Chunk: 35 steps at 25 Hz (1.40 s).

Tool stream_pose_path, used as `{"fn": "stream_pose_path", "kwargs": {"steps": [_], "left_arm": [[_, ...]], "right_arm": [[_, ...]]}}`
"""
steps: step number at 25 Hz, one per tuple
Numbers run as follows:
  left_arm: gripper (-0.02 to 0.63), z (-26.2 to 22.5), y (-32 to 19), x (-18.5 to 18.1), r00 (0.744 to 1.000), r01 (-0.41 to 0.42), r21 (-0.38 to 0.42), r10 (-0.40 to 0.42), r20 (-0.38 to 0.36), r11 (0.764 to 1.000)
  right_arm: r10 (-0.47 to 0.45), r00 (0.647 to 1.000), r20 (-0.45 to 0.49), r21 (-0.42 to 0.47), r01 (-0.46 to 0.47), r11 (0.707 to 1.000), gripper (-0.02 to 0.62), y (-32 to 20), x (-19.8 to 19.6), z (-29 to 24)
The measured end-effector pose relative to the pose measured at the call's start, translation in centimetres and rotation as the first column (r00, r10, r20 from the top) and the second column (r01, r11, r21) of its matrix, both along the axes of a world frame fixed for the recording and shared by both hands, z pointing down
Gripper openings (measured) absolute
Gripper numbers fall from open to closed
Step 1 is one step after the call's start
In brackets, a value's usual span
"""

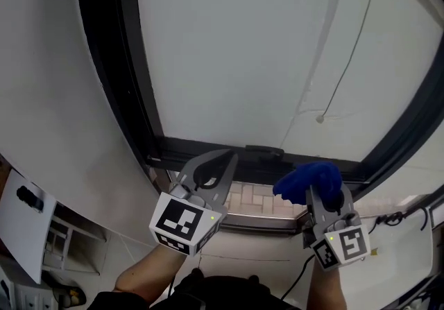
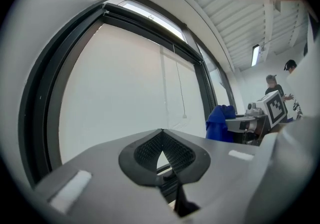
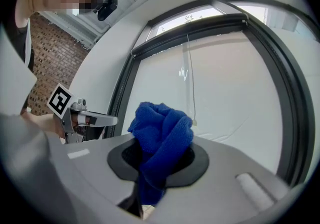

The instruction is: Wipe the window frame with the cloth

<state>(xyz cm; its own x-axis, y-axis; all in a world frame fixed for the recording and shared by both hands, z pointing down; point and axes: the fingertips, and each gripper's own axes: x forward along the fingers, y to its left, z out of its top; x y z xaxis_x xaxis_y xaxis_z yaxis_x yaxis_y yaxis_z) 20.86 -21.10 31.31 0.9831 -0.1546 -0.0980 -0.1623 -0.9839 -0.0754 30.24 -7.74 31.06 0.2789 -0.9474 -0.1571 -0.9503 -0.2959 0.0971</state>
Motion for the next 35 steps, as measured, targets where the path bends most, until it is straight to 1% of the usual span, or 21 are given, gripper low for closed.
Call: {"fn": "stream_pose_path", "kwargs": {"steps": [3,7,9,11,14,16,20,25,30,35], "left_arm": [[-0.008,1.0,1.4,1.5,1.000,0.026,-0.001,-0.026,0.004,1.000],[-0.008,2.4,2.8,3.2,0.999,0.052,-0.015,-0.052,0.016,0.999],[-0.008,3.1,3.3,3.7,0.998,0.060,-0.026,-0.059,0.031,0.998],[-0.008,3.4,3.8,4.0,0.997,0.069,-0.031,-0.068,0.038,0.997],[-0.008,3.9,4.4,4.3,0.995,0.086,-0.002,-0.086,0.040,0.996],[-0.008,4.5,4.7,4.5,0.995,0.087,-0.001,-0.087,0.039,0.996],[-0.008,6.0,5.1,4.3,0.996,0.079,-0.041,-0.077,0.051,0.996],[-0.008,6.1,5.6,4.4,0.997,0.065,-0.025,-0.063,0.052,0.998],[-0.008,6.4,6.5,4.7,0.998,0.035,-0.031,-0.033,0.058,0.999],[-0.008,6.5,6.7,4.5,0.998,0.028,-0.037,-0.026,0.061,0.999]], "right_arm": [[0.002,1.000,-0.030,-0.022,-0.002,1.000,0.077,1.9,2.2,0.6],[-0.041,0.999,0.035,0.008,0.041,0.999,0.077,3.6,4.7,1.7],[-0.036,0.998,0.060,-0.003,0.036,0.999,0.077,4.5,5.9,2.8],[-0.021,0.998,0.061,-0.025,0.023,0.999,0.077,5.1,7.1,3.8],[0.000,0.998,0.057,-0.041,0.003,0.999,0.077,5.6,8.4,4.9],[-0.001,0.998,0.067,-0.042,0.004,0.999,0.075,5.7,8.6,5.5],[0.011,0.997,0.081,-0.055,-0.006,0.998,0.075,6.0,8.5,6.7],[0.019,0.998,0.064,-0.064,-0.015,0.998,0.074,6.1,8.3,6.6],[0.022,0.997,0.069,-0.064,-0.017,0.998,0.074,6.1,7.8,6.6],[0.037,0.996,0.077,-0.068,-0.032,0.997,0.074,6.4,7.6,6.9]]}}
